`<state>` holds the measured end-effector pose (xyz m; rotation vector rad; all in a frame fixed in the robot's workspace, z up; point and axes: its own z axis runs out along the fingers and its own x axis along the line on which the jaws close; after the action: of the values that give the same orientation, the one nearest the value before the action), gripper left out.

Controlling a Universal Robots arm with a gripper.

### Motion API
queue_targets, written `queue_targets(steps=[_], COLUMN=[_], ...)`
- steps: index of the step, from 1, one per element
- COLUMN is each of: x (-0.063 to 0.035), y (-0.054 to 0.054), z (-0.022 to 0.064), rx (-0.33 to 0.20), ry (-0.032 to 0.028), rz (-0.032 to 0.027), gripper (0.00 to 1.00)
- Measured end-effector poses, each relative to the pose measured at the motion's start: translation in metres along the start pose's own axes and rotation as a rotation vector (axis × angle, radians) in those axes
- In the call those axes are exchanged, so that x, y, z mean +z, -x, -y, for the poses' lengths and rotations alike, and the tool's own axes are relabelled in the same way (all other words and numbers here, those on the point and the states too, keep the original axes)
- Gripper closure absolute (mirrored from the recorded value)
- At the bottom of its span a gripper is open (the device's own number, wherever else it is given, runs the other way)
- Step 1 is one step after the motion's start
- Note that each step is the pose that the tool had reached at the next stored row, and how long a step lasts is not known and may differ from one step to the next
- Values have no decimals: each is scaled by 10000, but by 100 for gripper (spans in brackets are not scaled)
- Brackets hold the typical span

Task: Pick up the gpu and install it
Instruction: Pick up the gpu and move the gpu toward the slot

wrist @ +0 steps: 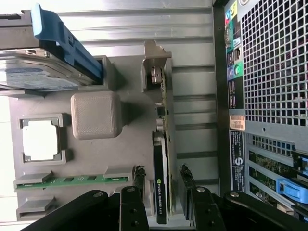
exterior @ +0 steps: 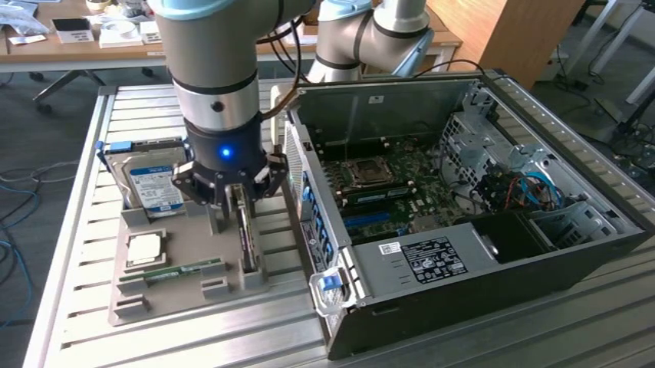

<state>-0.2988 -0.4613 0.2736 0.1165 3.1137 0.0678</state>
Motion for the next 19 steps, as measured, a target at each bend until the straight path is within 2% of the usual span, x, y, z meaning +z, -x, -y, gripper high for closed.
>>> queue_targets(steps=[6, 14, 19], x=[82, 105, 173], y=[-2, 11, 10], z=[4, 3, 7], rx=[0, 1, 0], ry=[1, 1, 0], rz=[0, 0, 0], gripper=[58, 58, 58])
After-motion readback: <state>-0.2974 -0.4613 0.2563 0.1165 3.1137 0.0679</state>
